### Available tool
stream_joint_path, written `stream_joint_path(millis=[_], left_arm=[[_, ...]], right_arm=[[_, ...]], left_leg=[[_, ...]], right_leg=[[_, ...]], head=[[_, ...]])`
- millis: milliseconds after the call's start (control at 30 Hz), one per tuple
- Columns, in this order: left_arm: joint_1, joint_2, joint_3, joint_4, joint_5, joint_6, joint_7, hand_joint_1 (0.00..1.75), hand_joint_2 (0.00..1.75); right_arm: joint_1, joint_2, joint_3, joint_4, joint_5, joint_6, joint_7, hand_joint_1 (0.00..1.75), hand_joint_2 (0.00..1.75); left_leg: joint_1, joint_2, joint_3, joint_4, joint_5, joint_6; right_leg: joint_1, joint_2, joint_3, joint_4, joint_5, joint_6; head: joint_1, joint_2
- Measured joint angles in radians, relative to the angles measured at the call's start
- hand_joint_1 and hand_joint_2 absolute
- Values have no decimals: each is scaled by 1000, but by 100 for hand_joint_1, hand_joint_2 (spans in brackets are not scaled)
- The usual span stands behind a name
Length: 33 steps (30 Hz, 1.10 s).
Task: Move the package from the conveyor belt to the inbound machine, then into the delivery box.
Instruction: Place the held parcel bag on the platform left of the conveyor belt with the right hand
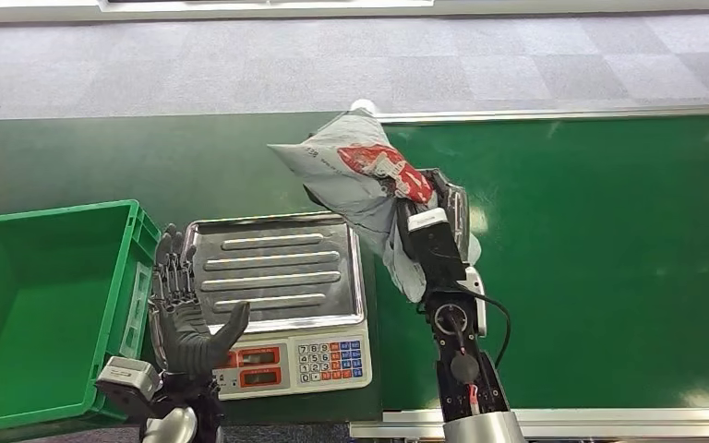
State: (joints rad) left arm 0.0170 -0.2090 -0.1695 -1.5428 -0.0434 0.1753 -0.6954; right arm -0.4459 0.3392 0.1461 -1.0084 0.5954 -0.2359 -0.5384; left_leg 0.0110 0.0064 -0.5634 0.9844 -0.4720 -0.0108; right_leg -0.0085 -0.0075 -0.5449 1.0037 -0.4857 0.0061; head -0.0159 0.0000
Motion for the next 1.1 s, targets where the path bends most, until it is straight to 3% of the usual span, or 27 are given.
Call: stream_joint_path(millis=[167, 467, 700, 733, 833, 867, 1100], left_arm=[[22, 11, 17, -23, 3, 6, 0, 0, 175], [39, 21, 47, -57, 2, 13, 0, 0, 175], [77, 21, 128, -164, 3, 38, 0, 0, 175], [80, 21, 135, -173, 3, 39, 0, 0, 175], [90, 21, 152, -200, 2, 48, 0, 0, 175], [94, 21, 159, -213, 2, 54, 0, 0, 175], [128, 21, 215, -315, 1, 75, 0, 0, 175]], right_arm=[[-58, 0, 131, 85, -56, 13, -5, 175, 175], [-107, 0, 227, 186, -56, 24, -20, 175, 175], [-144, 0, 315, 285, -80, 17, 7, 175, 175], [-147, 0, 320, 294, -81, 17, 7, 164, 175], [-155, 0, 331, 313, -84, 16, 19, 36, 175], [-158, 0, 333, 319, -86, 15, 28, 2, 175], [-180, 0, 338, 392, -93, 5, 79, 0, 175]], left_leg=[[0, -1, -1, 0, 0, 0], [0, -1, -1, 0, 0, 0], [1, -1, -2, 0, 0, 0], [1, -1, -2, 0, 0, 0], [1, -1, -2, 0, 0, 0], [1, -1, -2, 0, 0, 0], [1, -1, -2, 0, 0, 0]], right_leg=[[0, -1, -1, 0, 0, 0], [0, -1, -1, 0, 0, 0], [1, -2, -2, 0, 0, 0], [1, -2, -2, 0, 0, 0], [1, -1, -2, 0, 0, 0], [1, -1, -2, 0, 0, 0], [1, -1, -2, 0, 0, 0]], head=[[0, 0], [0, 0], [0, 0], [0, 0], [0, 0], [0, 0], [0, 0]])
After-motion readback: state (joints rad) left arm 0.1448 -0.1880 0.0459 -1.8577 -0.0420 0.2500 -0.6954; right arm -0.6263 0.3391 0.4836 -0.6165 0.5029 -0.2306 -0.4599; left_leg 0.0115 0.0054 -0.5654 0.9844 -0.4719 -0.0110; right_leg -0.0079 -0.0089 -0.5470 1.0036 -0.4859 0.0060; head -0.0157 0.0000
